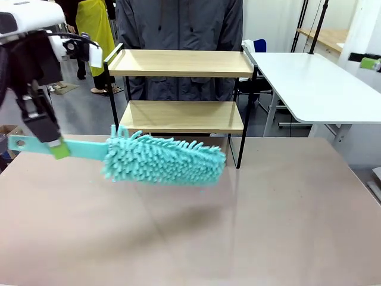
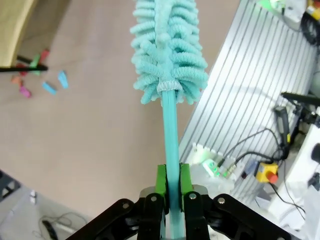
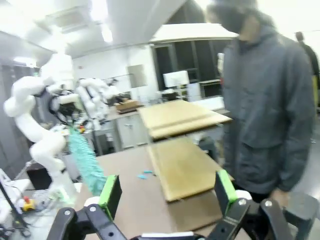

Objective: Clean the shelf.
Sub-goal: Hand the Duster back to the human.

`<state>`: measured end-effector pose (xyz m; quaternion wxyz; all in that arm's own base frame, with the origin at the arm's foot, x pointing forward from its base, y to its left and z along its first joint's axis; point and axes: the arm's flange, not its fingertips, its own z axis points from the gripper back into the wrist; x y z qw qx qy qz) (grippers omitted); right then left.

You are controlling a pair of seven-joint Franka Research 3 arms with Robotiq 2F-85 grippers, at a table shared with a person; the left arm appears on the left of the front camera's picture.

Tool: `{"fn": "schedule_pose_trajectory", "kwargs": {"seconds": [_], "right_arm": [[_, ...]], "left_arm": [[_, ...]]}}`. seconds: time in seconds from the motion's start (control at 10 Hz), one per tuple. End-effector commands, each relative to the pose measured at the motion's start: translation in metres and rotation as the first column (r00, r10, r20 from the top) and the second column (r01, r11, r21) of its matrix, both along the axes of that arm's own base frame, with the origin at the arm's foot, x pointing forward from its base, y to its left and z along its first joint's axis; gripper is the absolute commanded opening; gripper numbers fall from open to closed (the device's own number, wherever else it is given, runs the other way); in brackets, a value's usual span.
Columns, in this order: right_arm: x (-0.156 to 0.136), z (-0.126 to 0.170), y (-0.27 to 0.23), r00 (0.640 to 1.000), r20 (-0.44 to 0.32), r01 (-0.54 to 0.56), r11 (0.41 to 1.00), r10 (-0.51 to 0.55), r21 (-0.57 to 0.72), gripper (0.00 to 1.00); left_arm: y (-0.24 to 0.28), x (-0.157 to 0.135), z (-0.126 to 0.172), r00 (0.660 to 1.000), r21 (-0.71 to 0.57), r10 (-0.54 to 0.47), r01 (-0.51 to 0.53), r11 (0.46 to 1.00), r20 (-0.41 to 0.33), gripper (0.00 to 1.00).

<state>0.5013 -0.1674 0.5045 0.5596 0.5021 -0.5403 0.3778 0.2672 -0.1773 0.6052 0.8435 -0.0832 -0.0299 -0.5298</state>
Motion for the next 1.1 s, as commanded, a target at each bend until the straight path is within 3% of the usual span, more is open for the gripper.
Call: {"fn": "schedule_pose_trajectory", "kwargs": {"seconds": [0.0,0.3,0.5,0.6,0.7,0.8,1.0], "right_arm": [[-0.045,0.01,0.042,0.993,-0.083,-0.08,0.997,0.082,0.021,1.0],[-0.093,-0.015,0.117,0.986,-0.12,-0.118,0.992,0.113,-0.04,1.0],[-0.099,-0.036,0.142,0.988,-0.124,-0.098,0.994,0.092,-0.042,1.0],[-0.087,-0.04,0.143,0.99,-0.14,-0.027,0.999,0.023,-0.023,1.0],[-0.101,-0.037,0.134,0.98,-0.148,-0.138,0.99,0.131,-0.04,1.0],[-0.101,-0.037,0.134,0.98,-0.148,-0.138,0.99,0.131,-0.04,1.0],[-0.101,-0.037,0.134,0.98,-0.148,-0.138,0.99,0.131,-0.04,1.0]], "left_arm": [[-0.006,0.003,-0.022,0.995,-0.105,-0.046,0.055,0.993,0.083,0.13],[-0.017,0.009,-0.05,0.973,-0.227,-0.148,0.187,0.956,0.177,0.13],[-0.024,0.007,-0.058,0.961,-0.257,-0.183,0.235,0.937,0.209,0.13],[-0.024,0.009,-0.053,0.951,-0.279,-0.221,0.276,0.92,0.215,0.13],[-0.016,0.003,-0.049,0.951,-0.273,-0.243,0.289,0.917,0.191,0.13],[-0.032,0.008,-0.055,0.962,-0.219,-0.177,0.222,0.95,0.208,0.13],[-0.032,0.008,-0.055,0.962,-0.219,-0.177,0.222,0.95,0.208,0.13]]}}
